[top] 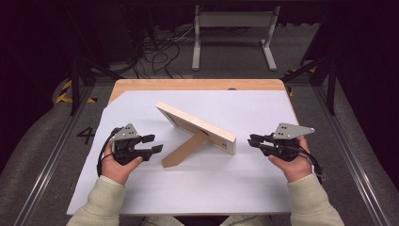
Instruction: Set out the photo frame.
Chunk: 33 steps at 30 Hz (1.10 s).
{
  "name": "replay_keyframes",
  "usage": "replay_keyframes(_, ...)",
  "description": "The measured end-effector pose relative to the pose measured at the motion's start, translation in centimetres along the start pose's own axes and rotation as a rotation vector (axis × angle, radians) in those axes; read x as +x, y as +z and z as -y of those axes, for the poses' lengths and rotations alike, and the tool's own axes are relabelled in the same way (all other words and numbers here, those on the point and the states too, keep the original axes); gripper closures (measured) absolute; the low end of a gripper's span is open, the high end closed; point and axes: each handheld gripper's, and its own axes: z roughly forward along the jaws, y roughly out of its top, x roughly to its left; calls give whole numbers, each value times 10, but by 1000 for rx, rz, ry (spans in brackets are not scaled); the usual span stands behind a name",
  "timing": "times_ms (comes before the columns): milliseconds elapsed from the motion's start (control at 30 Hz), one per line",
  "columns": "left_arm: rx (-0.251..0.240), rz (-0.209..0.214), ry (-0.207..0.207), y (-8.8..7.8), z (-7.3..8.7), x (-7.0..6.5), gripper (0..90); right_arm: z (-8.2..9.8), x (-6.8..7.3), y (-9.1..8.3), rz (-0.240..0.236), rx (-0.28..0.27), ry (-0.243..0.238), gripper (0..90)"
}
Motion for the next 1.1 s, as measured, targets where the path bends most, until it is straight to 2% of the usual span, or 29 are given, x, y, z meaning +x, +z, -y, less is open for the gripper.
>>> replay_keyframes(133, 1, -23, 3, -3, 1, 2, 439, 5, -4, 3, 11, 20, 22, 832)
replay_keyframes(167, 8, -54, 15, -5, 2, 3, 434, 7, -5, 6, 11, 28, 37, 848)
replay_keyframes(300, 13, -74, 26, -5, 5, 6, 419, 10, -6, 12, 10, 57, 47, 890)
replay_keyframes(433, 13, -81, 22, -6, 7, 7, 414, 12, -6, 17, 9, 78, 50, 900)
replay_keyframes(700, 15, -100, 18, -10, 11, 11, 398, 21, -4, 39, -2, 133, 69, 900)
replay_keyframes(833, 17, -107, 13, -11, 12, 11, 387, 23, -3, 48, -9, 153, 58, 900)
replay_keyframes(1100, 10, -112, 38, -11, 15, 10, 382, 28, -3, 60, -6, 193, 46, 900)
